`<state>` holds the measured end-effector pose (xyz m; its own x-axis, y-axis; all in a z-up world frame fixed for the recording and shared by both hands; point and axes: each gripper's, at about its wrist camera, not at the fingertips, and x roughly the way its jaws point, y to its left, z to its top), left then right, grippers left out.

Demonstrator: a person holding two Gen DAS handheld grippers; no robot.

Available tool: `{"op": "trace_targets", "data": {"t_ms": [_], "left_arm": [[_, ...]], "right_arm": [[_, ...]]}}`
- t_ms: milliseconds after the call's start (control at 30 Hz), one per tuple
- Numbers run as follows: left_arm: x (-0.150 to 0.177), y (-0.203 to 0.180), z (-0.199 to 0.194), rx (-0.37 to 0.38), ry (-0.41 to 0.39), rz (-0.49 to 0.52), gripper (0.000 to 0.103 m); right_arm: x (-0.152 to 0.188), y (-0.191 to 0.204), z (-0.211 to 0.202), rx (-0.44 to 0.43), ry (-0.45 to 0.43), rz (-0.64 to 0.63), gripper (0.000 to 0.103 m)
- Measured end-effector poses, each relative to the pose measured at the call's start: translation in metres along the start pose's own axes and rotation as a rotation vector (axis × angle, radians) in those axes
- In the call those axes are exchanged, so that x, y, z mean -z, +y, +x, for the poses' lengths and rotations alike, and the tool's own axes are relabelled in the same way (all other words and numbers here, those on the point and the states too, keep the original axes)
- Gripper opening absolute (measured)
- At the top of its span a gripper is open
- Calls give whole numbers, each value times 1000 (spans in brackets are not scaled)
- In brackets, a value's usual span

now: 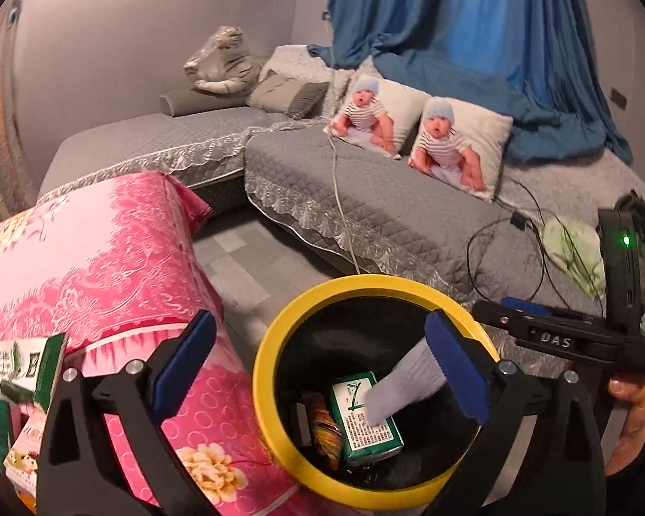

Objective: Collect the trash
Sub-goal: 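Open both grippers over the yellow bin to drop wrapper and foam net, then move both grippers back over the trash on the pink bed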

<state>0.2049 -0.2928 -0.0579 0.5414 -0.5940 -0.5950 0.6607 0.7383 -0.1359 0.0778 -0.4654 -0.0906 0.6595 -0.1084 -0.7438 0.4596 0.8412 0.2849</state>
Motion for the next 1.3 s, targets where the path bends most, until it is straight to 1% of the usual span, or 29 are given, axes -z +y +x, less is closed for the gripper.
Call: {"op": "trace_targets", "data": {"t_ms": [133, 200, 267, 333, 400, 467, 567, 633, 667, 733, 867, 933, 967, 1067, 1167, 1233, 1300], "left_arm": [[-1, 18, -19, -29, -30, -35, 94], [0, 24, -30, -35, -48, -42, 94], [1, 32, -45, -52, -74, -39, 94], [4, 42, -65, -83, -99, -30, 94], [9, 55, -83, -97, -110, -22, 94], [17, 73, -103, -115, -117, -9, 95], [31, 107, -135, -187, -113, 16, 95], [46, 133, -162, -254, -106, 38, 95], [53, 146, -174, -293, -99, 46, 95], [64, 169, -192, -346, -73, 41, 95], [87, 207, -218, -396, -38, -13, 95], [99, 219, -227, -390, -27, -31, 95], [107, 226, -233, -374, -19, -34, 95], [126, 236, -246, -359, -23, -24, 95], [149, 241, -259, -331, -22, -20, 95], [163, 242, -264, -331, -18, -38, 95], [173, 243, -268, -346, -20, -68, 95]], "right_arm": [[1, 1, -9, -15, -17, 15, 57], [2, 6, -16, -48, -33, 19, 57], [3, 15, -22, -90, -44, 10, 58], [3, 27, -29, -115, -52, -15, 57], [4, 41, -34, -133, -57, -43, 58], [4, 53, -37, -166, -54, -63, 60], [6, 76, -39, -202, -44, -111, 62], [8, 90, -40, -217, -44, -143, 63], [10, 97, -40, -224, -42, -153, 64], [13, 112, -37, -244, -30, -176, 64], [21, 148, -30, -289, -3, -241, 68], [24, 168, -26, -302, 13, -286, 69], [27, 179, -25, -310, 23, -317, 69], [35, 212, -23, -332, 49, -420, 68], [48, 240, -26, -347, 43, -538, 68], [58, 256, -28, -368, 48, -598, 68], [68, 270, -28, -403, 62, -628, 68]]}}
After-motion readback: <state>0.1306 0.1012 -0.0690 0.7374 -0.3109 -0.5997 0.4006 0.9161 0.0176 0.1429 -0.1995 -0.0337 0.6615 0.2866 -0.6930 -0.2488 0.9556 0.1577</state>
